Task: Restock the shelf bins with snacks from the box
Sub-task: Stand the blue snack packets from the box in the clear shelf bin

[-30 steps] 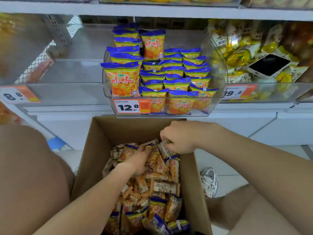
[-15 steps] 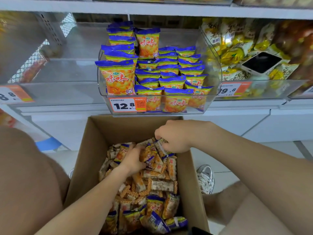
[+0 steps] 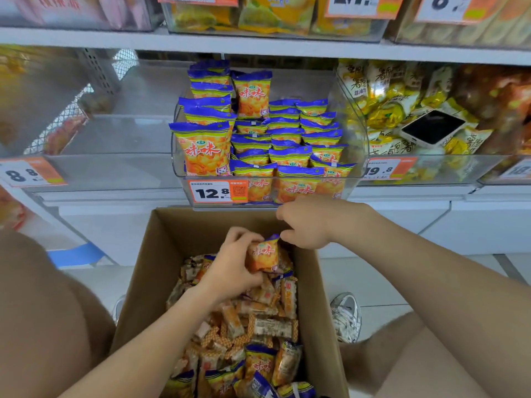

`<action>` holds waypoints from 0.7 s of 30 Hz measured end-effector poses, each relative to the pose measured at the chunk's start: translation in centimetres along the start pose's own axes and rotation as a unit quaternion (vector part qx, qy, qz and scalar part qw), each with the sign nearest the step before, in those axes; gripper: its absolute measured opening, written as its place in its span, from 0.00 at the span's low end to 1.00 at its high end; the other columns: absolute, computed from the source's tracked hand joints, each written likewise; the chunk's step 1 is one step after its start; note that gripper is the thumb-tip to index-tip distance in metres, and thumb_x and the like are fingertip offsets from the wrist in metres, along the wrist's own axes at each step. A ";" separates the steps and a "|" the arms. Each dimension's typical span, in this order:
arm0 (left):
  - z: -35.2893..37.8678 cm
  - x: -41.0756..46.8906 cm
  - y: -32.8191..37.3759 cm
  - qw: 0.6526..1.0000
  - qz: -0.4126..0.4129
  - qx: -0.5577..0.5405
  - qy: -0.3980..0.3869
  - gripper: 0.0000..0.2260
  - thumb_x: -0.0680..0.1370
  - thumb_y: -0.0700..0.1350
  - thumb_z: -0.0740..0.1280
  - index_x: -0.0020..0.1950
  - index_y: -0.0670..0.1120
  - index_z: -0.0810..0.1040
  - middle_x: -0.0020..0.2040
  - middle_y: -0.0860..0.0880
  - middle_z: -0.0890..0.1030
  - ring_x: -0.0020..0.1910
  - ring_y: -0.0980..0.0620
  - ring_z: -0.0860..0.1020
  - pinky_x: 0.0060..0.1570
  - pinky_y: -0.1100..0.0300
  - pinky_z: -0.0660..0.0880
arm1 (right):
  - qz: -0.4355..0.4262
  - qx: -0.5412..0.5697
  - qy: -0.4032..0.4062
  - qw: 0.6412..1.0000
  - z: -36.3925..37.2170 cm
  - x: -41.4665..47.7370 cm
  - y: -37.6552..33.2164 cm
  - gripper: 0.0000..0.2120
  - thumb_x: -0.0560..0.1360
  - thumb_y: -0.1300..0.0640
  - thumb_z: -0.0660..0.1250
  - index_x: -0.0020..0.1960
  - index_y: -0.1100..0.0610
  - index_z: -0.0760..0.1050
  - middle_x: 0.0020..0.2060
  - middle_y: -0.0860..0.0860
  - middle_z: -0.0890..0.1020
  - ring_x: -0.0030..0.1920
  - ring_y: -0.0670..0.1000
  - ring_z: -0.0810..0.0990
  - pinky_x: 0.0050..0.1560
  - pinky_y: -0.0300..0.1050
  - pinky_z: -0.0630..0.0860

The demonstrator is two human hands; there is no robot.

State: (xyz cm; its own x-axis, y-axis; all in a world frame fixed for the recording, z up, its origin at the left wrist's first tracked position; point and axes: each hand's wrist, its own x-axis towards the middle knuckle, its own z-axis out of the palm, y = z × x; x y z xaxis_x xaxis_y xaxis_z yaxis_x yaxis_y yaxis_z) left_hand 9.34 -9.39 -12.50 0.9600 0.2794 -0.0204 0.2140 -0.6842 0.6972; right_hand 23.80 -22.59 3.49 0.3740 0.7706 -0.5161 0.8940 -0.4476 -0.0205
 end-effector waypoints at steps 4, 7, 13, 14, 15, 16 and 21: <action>-4.7 -0.5 4.9 0.986 0.085 -0.072 0.126 0.31 0.68 0.45 0.82 0.68 0.54 0.77 0.62 0.59 0.78 0.59 0.60 0.79 0.56 0.67 0.78 | -0.005 0.097 0.043 0.994 -1.0 -0.6 0.9 0.17 0.79 0.47 0.69 0.53 0.63 0.77 0.38 0.56 0.77 0.37 0.56 0.76 0.37 0.51 0.72; -7.1 -1.4 6.9 0.973 0.112 -0.088 0.180 0.30 0.69 0.44 0.83 0.68 0.53 0.78 0.62 0.58 0.79 0.59 0.59 0.80 0.54 0.66 0.79 | -0.007 0.355 0.058 0.933 -1.8 -0.9 0.8 0.16 0.75 0.52 0.74 0.57 0.60 0.79 0.45 0.56 0.85 0.46 0.56 0.86 0.47 0.51 0.85; -11.0 -1.5 9.0 0.956 0.147 -0.024 0.253 0.31 0.70 0.52 0.83 0.70 0.53 0.77 0.65 0.59 0.77 0.63 0.58 0.78 0.56 0.60 0.80 | -0.025 0.494 0.180 0.850 -3.5 -2.2 0.5 0.27 0.72 0.46 0.81 0.67 0.55 0.80 0.55 0.48 0.87 0.55 0.47 0.86 0.59 0.52 0.84; -11.8 -1.3 9.3 0.952 0.151 0.006 0.267 0.32 0.71 0.55 0.82 0.72 0.53 0.76 0.66 0.58 0.77 0.64 0.58 0.78 0.56 0.61 0.80 | -0.032 0.508 0.218 0.833 -3.9 -2.5 0.3 0.24 0.74 0.47 0.80 0.66 0.55 0.82 0.53 0.48 0.88 0.52 0.47 0.87 0.57 0.53 0.85; -12.5 -1.0 9.7 0.945 0.156 0.039 0.284 0.32 0.72 0.58 0.80 0.73 0.52 0.75 0.67 0.56 0.77 0.65 0.58 0.77 0.58 0.62 0.78 | -0.038 0.518 0.248 0.817 -4.3 -2.7 0.1 0.21 0.76 0.48 0.78 0.65 0.55 0.82 0.52 0.48 0.88 0.51 0.47 0.88 0.56 0.54 0.85; -13.3 -0.7 9.9 0.936 0.163 0.071 0.304 0.31 0.74 0.59 0.78 0.73 0.50 0.75 0.68 0.55 0.76 0.67 0.57 0.76 0.61 0.63 0.75 | -0.042 0.520 0.281 0.805 -4.7 -2.8 -0.2 0.19 0.77 0.48 0.77 0.64 0.55 0.82 0.51 0.48 0.88 0.50 0.47 0.88 0.55 0.54 0.85; -16.8 1.6 9.6 0.900 0.177 0.180 0.356 0.18 0.81 0.53 0.67 0.66 0.44 0.79 0.68 0.47 0.76 0.66 0.45 0.73 0.66 0.55 0.69 | 0.013 0.467 0.435 0.770 -6.2 -1.0 0.5 0.04 0.79 0.49 0.75 0.48 0.45 0.79 0.42 0.43 0.87 0.45 0.43 0.86 0.53 0.49 0.84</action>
State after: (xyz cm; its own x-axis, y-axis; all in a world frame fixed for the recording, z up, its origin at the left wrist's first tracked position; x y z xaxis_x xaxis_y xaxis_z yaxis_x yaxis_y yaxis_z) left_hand 9.93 -4.23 6.18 0.6483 0.2735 0.7105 0.0848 -0.9534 0.2896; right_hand 25.43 -20.74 9.33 0.7757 0.5866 0.2328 0.4672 -0.2857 -0.8367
